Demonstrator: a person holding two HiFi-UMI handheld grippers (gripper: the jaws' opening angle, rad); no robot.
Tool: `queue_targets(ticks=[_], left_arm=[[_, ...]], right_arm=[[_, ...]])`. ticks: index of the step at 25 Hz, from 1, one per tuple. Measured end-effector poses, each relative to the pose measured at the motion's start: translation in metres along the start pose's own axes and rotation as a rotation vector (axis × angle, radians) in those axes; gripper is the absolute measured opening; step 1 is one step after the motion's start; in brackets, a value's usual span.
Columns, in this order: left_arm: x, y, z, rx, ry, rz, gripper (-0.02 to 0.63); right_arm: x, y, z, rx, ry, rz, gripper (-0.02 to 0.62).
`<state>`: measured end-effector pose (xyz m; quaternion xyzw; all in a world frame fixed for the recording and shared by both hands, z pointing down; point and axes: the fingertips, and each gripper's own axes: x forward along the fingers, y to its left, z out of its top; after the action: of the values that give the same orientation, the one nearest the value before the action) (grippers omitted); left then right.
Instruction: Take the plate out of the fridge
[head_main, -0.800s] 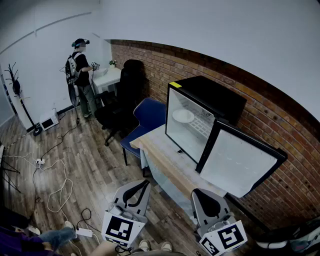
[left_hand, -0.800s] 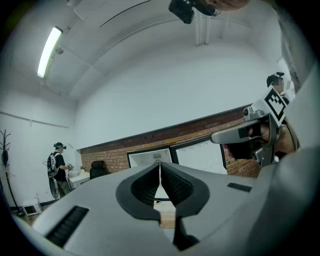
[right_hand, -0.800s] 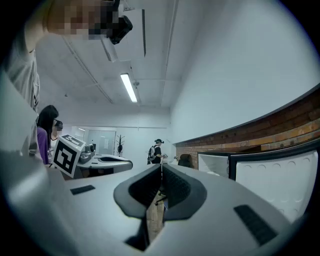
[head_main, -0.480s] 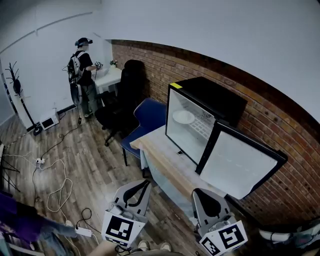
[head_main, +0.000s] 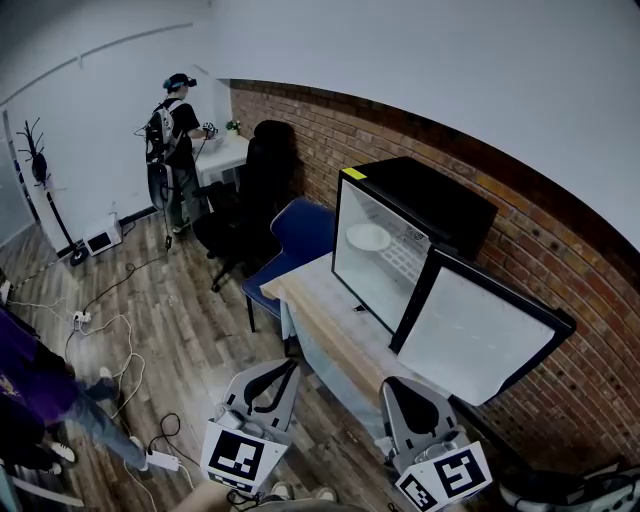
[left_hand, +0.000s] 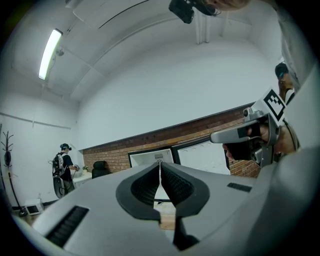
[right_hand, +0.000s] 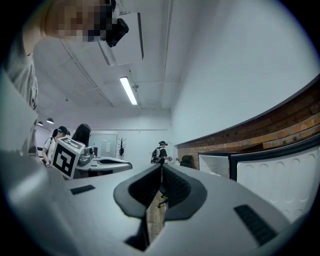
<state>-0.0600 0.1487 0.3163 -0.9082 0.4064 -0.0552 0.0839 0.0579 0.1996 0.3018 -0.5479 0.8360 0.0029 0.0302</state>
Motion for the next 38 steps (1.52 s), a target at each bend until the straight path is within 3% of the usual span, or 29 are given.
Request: queue_targets(ticks=[20,26,38], left_arm=[[0.016,-0.036,-0.001,0.034,0.026,0.062,0.021],[0.023,-0.038,-0.008,0.066,0.024,0.055,0.023],[0.047,-0.023,-0.022,0.043,0.032,0.051,0.023]], right_arm=[[-0.017,-0.037,-0.01,-0.004,-0.006,0.068,0.032],[-0.012,-0.043,-0.016,0.002,-0.007,0.074,0.032],[0.017,-0.055,-0.026,-0.009,-0.018,0.073,0.032]])
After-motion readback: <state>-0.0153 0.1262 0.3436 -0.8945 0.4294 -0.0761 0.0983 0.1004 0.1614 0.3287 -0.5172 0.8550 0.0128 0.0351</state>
